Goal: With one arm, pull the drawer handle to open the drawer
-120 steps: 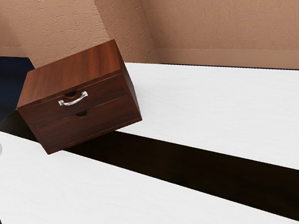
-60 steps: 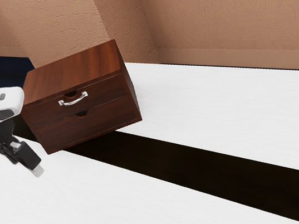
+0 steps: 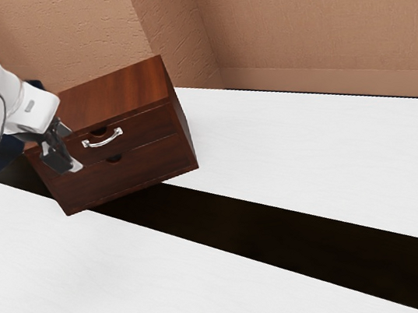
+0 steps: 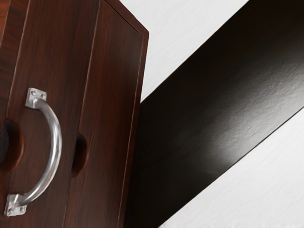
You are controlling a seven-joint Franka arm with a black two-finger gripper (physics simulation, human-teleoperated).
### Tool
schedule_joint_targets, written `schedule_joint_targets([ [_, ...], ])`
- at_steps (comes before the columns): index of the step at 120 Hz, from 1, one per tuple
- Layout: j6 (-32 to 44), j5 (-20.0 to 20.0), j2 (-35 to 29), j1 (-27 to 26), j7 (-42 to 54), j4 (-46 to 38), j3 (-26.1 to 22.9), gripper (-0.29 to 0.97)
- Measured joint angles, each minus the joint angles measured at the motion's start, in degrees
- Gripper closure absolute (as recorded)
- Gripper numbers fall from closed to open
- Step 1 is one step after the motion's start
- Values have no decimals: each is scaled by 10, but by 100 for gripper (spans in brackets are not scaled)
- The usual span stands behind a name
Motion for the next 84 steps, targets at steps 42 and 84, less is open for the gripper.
schedule_joint_targets([
  [42,64,24,93,-8,90,42,0,0],
  [84,79,29,126,-14,129,55,2,0],
])
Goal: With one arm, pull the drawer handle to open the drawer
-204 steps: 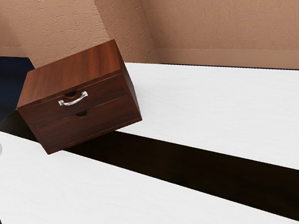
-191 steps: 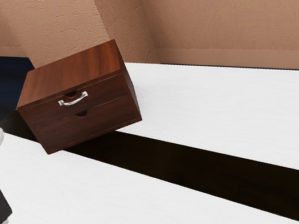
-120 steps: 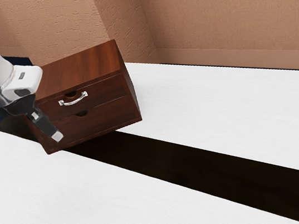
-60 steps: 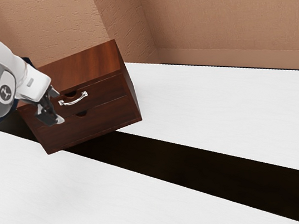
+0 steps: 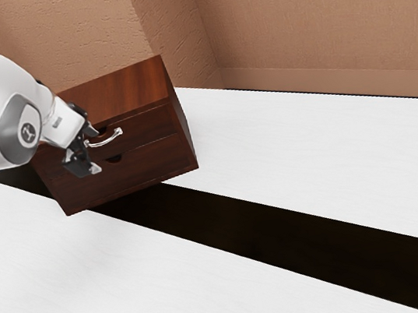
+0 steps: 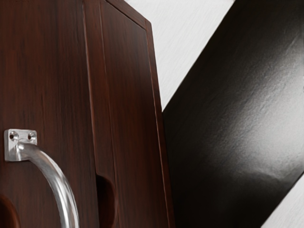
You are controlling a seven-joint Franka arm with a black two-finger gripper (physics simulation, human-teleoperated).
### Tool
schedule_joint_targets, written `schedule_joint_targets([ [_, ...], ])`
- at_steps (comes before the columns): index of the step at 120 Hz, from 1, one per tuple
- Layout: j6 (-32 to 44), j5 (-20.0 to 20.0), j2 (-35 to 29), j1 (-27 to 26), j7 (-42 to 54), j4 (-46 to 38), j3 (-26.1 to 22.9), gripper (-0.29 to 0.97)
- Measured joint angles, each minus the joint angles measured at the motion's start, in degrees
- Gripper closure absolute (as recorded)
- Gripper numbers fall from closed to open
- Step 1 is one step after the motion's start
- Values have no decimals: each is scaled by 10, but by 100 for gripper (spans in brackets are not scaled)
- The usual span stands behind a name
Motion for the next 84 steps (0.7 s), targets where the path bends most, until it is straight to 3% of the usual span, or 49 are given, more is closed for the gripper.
schedule_joint_targets([
  [84,13,11,17,-2,17,0,4,0],
])
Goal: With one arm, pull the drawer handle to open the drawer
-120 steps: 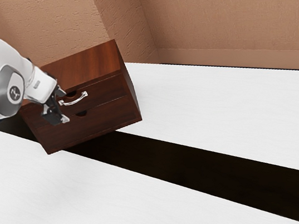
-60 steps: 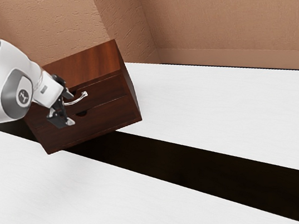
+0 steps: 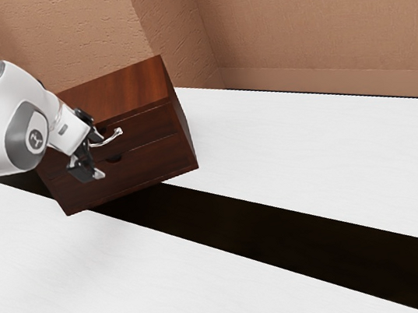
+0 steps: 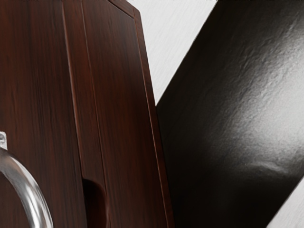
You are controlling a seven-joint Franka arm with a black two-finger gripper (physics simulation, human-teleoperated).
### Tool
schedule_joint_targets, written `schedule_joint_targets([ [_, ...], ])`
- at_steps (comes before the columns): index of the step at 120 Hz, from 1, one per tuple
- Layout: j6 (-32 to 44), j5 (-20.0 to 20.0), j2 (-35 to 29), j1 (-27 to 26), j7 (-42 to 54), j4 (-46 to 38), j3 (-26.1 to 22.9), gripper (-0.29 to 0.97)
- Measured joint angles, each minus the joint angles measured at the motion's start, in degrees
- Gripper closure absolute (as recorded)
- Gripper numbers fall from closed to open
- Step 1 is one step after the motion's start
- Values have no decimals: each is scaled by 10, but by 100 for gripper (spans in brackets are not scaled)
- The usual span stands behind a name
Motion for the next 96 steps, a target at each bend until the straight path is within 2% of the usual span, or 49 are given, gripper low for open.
schedule_joint_targets([
  [33,1,4,33,0,1,30,1,-2],
  [52,1,9,30,0,1,30,1,1],
  [66,1,11,30,-1,-1,29,2,-3],
  [88,1,14,33,-2,-4,28,2,-1],
  [96,1,13,30,-2,-4,27,2,4],
])
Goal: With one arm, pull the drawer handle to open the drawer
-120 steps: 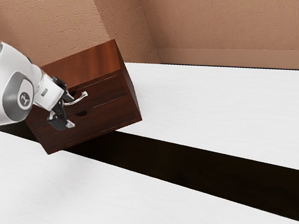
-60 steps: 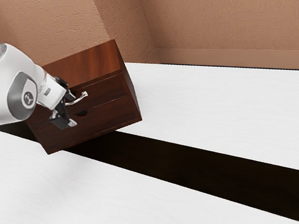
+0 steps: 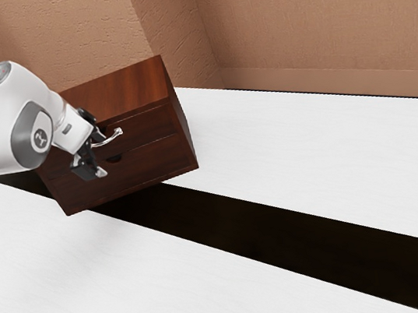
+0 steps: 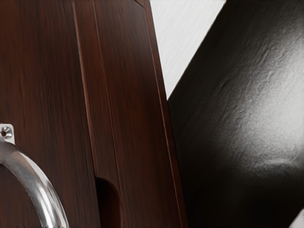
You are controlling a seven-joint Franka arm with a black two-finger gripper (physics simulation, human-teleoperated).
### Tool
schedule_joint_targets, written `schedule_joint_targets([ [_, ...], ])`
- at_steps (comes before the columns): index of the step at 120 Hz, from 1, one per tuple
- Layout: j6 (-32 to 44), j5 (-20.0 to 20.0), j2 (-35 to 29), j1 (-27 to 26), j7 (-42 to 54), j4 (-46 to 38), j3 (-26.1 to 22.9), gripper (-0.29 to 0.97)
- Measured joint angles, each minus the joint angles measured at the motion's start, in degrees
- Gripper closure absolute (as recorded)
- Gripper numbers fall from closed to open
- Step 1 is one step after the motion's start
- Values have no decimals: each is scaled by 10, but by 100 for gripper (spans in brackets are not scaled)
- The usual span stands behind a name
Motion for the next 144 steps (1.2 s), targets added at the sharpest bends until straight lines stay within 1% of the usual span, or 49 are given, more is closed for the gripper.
schedule_joint_targets([
  [31,-1,-4,-29,3,-4,-21,0,16],
  [43,-1,-5,-38,2,-8,-31,0,17],
  [56,-1,-5,-41,2,-13,-36,0,22],
  [68,-1,-5,-63,1,-18,-55,-1,29],
  [80,-1,-5,-74,1,-23,-67,-2,28],
  [93,-1,-5,-79,0,-27,-77,-5,17],
  [112,-1,-5,-99,0,-35,-103,-6,9],
  [144,2,-6,-128,4,-48,-139,-12,5],
])
